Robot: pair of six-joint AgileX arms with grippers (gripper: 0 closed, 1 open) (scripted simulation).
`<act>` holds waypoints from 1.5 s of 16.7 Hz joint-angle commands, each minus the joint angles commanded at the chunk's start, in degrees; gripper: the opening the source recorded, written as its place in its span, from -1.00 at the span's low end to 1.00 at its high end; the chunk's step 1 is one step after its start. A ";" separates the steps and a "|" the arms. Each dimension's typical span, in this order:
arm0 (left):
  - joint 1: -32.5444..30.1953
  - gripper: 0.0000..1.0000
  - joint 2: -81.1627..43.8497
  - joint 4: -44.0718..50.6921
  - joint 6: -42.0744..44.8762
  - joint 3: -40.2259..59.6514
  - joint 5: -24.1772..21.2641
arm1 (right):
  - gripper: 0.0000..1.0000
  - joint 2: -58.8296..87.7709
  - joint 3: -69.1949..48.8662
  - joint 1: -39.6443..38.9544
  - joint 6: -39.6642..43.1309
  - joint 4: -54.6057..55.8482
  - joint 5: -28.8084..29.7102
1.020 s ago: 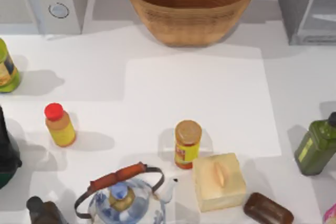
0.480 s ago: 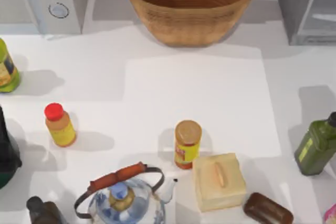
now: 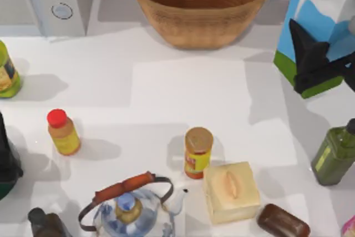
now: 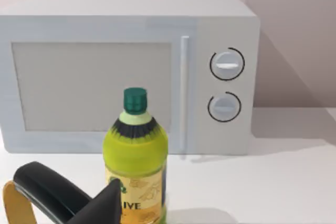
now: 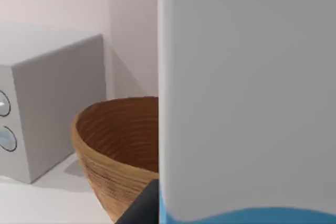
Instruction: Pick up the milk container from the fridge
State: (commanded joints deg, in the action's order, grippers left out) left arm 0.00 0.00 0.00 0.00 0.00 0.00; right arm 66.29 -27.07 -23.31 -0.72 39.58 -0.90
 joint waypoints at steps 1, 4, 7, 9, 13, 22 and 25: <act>0.00 1.00 0.00 0.00 0.00 0.00 0.00 | -1.00 6.39 -2.09 -2.05 -0.15 3.25 -0.06; 0.00 1.00 0.00 0.00 0.00 0.00 0.00 | -1.00 23.23 -8.06 -7.76 -0.47 12.44 -0.22; 0.00 1.00 0.00 0.00 0.00 0.00 0.00 | -1.00 36.25 -13.41 -12.54 -0.51 20.48 -0.33; 0.00 1.00 0.00 0.00 0.00 0.00 0.00 | -1.00 42.94 -16.39 -15.02 -0.38 24.84 -0.38; 0.00 1.00 0.00 0.00 0.00 0.00 0.00 | -1.00 49.93 -19.79 -17.68 -0.08 29.67 -0.45; 0.00 1.00 0.00 0.00 0.00 0.00 0.00 | -1.00 49.54 -23.29 -15.90 0.99 32.70 -3.40; 0.00 1.00 0.00 0.00 0.00 0.00 0.00 | -1.00 54.14 -30.51 -16.27 1.26 33.96 -5.05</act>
State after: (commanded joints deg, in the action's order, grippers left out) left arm 0.00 0.00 0.00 0.00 0.00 0.00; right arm 120.43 -57.58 -39.58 0.54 73.53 -5.95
